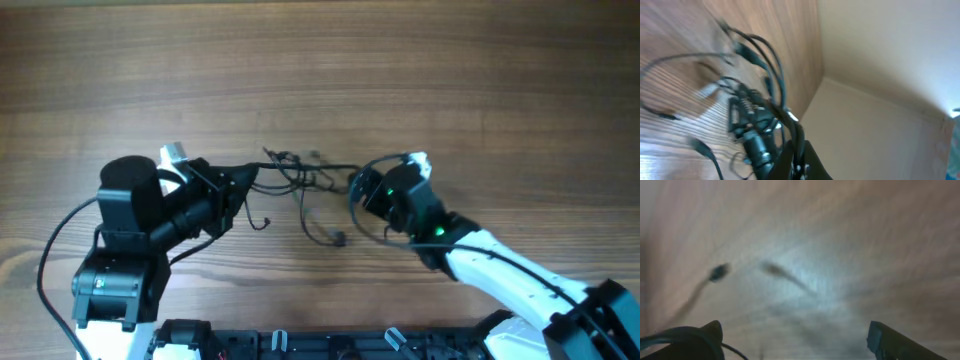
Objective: Untangle cables
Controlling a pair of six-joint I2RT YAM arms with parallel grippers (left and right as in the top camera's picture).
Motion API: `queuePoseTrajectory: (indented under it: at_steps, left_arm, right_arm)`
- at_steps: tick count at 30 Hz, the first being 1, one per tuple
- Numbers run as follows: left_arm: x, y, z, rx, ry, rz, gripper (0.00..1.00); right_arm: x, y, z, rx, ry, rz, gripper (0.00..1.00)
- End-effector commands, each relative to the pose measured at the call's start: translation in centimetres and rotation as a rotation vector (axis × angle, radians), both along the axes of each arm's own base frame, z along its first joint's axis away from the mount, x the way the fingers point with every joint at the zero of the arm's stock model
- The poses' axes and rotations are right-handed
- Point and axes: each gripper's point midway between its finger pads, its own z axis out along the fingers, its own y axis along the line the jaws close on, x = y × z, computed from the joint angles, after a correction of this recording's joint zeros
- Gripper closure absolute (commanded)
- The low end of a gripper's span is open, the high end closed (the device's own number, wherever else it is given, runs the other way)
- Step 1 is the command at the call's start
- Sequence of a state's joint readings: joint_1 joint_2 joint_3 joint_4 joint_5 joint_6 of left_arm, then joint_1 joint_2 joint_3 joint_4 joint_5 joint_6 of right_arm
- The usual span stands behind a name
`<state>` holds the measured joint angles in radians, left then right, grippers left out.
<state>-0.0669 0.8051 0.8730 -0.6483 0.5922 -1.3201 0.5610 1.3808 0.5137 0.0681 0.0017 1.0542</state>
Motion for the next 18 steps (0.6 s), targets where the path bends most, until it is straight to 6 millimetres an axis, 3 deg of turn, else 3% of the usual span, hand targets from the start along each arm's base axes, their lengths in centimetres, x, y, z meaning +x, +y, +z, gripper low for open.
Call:
queuePoseTrajectory:
  at_steps: [1,5,9,13,15,18]
  left_arm:
    - [0.5,2.4,2.6,0.033,-0.121,0.083,0.96]
    - [0.9,3.3,2.5,0.038,-0.121,0.114,0.96]
    - [1.3,3.6,2.1,0.064,-0.117,0.116,0.96]
    - [2.3,3.6,0.7,0.073,-0.072,0.108,0.96]
    - [2.8,3.6,-0.2,0.072,-0.033,0.106,0.96]
    - [3.5,3.2,-1.7,0.070,0.024,0.088,0.96]
  right_arm:
    - [0.6,-7.4,-2.2,-0.175,0.038,-0.172,0.01]
    - [0.4,-11.9,-1.4,-0.239,0.054,-0.263,0.00]
    - [0.6,-12.6,1.2,-0.245,-0.026,-0.193,0.00]
    - [0.7,-13.8,5.4,-0.250,-0.157,-0.248,0.00]
    - [0.5,-13.3,7.7,-0.205,-0.231,-0.232,0.00]
    - [-0.2,-9.2,11.1,-0.062,-0.349,-0.017,0.01]
